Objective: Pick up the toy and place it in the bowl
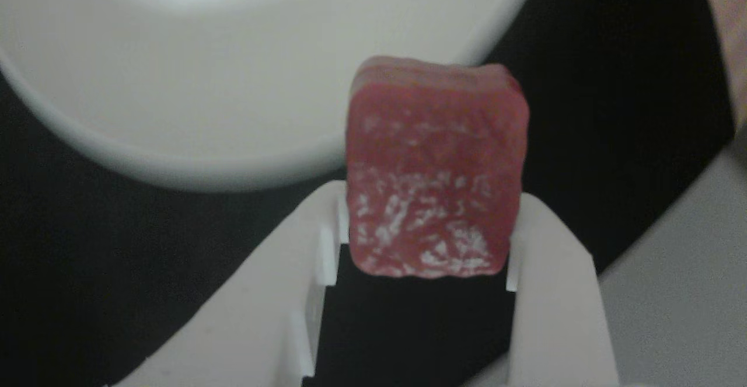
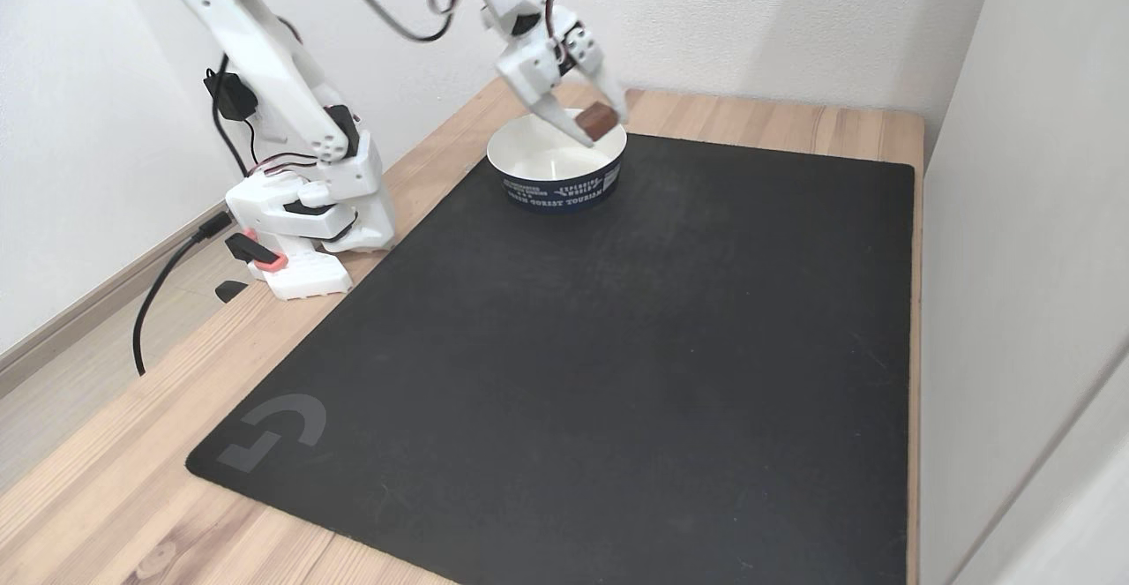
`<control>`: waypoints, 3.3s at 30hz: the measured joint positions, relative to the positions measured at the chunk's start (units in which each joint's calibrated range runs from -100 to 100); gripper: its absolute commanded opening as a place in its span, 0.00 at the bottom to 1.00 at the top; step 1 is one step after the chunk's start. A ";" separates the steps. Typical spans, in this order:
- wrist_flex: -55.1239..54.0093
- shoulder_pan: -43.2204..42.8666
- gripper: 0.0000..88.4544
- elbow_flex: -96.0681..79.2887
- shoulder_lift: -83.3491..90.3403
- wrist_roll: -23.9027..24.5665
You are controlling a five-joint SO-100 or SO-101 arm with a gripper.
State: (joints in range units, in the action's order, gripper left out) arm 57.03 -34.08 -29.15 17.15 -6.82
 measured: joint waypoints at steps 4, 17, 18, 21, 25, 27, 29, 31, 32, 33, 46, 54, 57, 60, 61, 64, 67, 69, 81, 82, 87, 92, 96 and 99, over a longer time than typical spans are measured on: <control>-5.07 -4.74 0.03 -7.94 2.83 2.27; -14.35 -9.40 0.06 -19.56 5.08 2.57; -14.35 -9.99 0.09 -19.56 5.08 2.57; -14.35 -9.49 0.26 -19.65 5.08 2.57; -14.35 -10.15 0.28 -19.65 5.08 2.57; -14.35 -9.65 0.25 -19.65 5.08 2.57; -14.35 -9.57 0.20 -19.65 5.08 2.57; -14.35 -9.65 0.12 -19.65 5.08 2.57; -14.35 -9.74 0.07 -19.65 5.08 2.57; -14.35 -9.74 0.02 -19.65 5.08 2.57; -14.35 6.41 0.03 -14.45 19.90 2.57; -14.35 21.14 0.03 -34.48 43.30 3.24; -14.35 24.89 0.03 -43.65 52.04 5.35; -13.93 26.38 0.03 -53.94 63.70 6.07; -12.58 25.80 0.03 -56.97 67.03 6.13; -7.60 26.88 0.03 -62.92 79.18 7.10; -4.05 28.21 0.03 -63.58 81.18 7.10; -3.71 29.46 0.03 -63.96 81.85 7.10; 0.51 30.46 0.03 -68.78 81.93 7.10; 0.51 30.21 0.03 -68.78 81.93 7.10; 0.51 30.13 0.03 -68.87 81.93 7.10; 0.51 30.13 0.03 -68.87 81.93 7.10; 0.51 30.13 0.03 -68.87 81.93 7.10; 0.51 30.13 0.03 -68.87 81.93 7.10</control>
State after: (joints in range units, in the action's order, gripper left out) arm 57.53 -3.95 -98.02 99.08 0.28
